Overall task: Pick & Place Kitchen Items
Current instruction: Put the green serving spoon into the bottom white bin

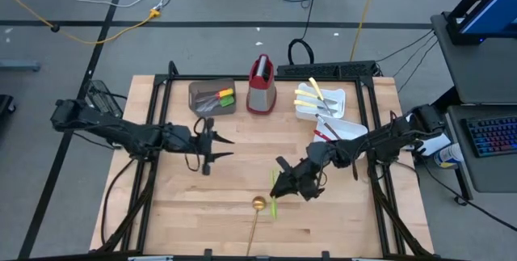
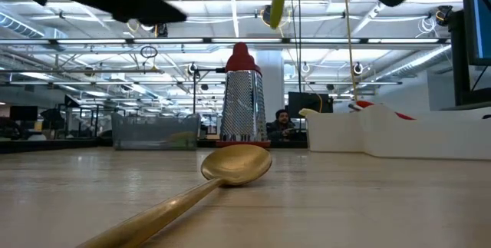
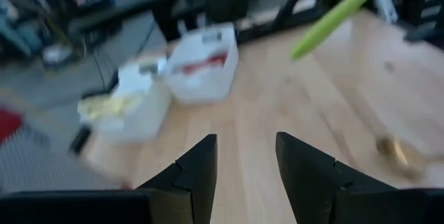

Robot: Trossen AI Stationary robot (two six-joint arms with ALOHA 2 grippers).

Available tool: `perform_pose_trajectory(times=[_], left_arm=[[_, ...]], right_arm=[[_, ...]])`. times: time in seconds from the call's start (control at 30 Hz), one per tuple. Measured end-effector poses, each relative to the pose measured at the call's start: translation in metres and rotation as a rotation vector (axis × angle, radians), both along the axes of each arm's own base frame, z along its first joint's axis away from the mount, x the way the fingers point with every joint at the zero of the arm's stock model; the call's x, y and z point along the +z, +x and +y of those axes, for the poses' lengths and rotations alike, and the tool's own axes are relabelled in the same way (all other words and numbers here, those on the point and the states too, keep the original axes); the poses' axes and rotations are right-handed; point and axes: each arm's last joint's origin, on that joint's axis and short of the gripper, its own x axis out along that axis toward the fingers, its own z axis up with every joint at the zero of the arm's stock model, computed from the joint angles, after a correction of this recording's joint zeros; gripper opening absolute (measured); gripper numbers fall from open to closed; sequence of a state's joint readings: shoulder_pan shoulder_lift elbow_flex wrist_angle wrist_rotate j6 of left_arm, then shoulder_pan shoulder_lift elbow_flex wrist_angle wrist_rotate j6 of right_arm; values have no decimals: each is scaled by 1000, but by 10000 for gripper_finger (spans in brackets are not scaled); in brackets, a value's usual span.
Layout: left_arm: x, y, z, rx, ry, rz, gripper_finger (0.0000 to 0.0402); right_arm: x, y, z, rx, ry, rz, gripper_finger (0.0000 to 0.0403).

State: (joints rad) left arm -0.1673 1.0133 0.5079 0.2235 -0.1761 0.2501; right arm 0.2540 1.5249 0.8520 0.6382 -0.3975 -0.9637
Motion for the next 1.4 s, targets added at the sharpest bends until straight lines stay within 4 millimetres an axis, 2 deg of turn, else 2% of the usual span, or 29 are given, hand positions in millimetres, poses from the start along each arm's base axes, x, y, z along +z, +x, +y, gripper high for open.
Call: perform_pose_trajectory(times=[0.2, 0.33, 0.5, 0.63, 0.8, 0.9, 1.0, 1.27, 1.4], left_arm=[[-6, 31, -11, -197, 25, -180, 154], [-11, 50, -13, -207, 47, -268, 154], [-10, 83, -17, -216, 89, -208, 161], [-8, 105, -20, -229, 132, -145, 189], [-7, 115, -26, -253, 180, -146, 223], [-6, 115, -29, -262, 183, -150, 224], [-7, 114, -32, -297, 208, -146, 201], [-7, 114, -29, -314, 213, -146, 71], [-7, 115, -25, -307, 197, -146, 29]], right_arm=[[7, 4, -13, -17, -46, -119, 26], [11, 4, -19, 48, -30, -155, 26], [15, 5, -21, 56, -19, -193, 31], [13, 5, -22, 54, -17, -174, 26], [13, 5, -22, 52, -1, -158, 31], [12, 5, -22, 52, -6, -155, 30], [13, 5, -23, 49, -7, -167, 27], [12, 6, -26, 45, -10, -158, 32], [13, 5, -25, 47, 17, -138, 32]])
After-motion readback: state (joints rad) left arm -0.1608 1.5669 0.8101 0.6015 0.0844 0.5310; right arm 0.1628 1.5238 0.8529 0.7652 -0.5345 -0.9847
